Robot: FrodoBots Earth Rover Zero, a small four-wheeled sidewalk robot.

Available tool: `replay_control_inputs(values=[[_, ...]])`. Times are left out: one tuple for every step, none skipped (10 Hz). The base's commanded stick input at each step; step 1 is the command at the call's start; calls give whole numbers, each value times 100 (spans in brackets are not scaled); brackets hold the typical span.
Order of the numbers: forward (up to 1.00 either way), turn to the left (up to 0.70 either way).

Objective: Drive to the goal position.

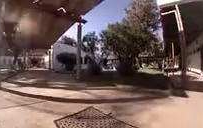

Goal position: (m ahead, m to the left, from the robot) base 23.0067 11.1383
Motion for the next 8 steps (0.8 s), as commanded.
replay_control_inputs(values=[[50,0],[50,0],[50,0],[50,0],[50,0],[50,0],[50,0],[50,3]])
